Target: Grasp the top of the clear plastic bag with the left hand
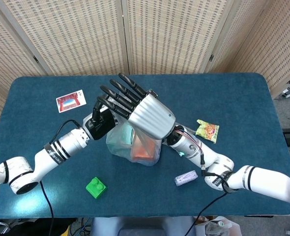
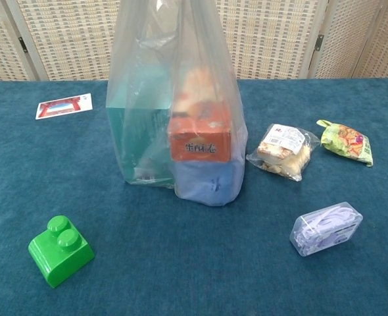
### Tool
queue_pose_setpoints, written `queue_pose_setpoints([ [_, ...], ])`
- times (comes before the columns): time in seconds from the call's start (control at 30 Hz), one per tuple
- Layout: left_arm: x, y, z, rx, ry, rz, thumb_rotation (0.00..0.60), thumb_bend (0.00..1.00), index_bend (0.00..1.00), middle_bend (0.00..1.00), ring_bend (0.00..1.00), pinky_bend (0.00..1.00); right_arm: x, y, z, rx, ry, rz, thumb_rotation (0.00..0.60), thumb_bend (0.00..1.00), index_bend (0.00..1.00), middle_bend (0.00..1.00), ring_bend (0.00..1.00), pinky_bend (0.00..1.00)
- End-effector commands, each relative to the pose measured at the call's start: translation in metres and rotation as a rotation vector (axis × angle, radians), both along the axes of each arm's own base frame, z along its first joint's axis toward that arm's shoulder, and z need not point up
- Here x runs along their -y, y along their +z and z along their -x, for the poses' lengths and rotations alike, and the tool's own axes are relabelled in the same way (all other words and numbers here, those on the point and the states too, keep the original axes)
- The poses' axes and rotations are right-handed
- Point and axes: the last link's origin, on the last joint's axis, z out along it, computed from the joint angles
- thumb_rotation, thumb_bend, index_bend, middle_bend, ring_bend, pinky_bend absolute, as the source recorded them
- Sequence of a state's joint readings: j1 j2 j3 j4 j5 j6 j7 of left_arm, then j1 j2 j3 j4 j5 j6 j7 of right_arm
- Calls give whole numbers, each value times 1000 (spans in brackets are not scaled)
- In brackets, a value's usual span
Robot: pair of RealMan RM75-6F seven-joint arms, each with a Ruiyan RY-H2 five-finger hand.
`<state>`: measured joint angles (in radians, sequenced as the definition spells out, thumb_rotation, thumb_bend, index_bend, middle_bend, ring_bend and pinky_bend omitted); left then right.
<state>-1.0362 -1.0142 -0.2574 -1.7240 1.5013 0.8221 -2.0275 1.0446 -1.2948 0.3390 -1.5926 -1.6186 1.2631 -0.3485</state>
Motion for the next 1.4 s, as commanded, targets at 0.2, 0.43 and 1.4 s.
queue_pose_setpoints([
  [0.2, 1, 4, 1, 56, 28, 33, 87, 192, 210, 220, 201, 154, -19, 17, 25, -50, -32, 57, 600, 162, 0, 22, 0, 0],
  [0.43, 3, 10, 3, 121, 78, 92, 112, 191, 209, 227, 233, 154, -41, 41, 61, -52, -70, 105, 600, 162, 0, 21, 0, 0],
  [1.4, 5, 41, 18, 81, 228, 7, 600, 402, 519, 642, 668, 996, -90, 76, 218, -234, -520, 83, 600, 163, 0, 53, 0, 0],
])
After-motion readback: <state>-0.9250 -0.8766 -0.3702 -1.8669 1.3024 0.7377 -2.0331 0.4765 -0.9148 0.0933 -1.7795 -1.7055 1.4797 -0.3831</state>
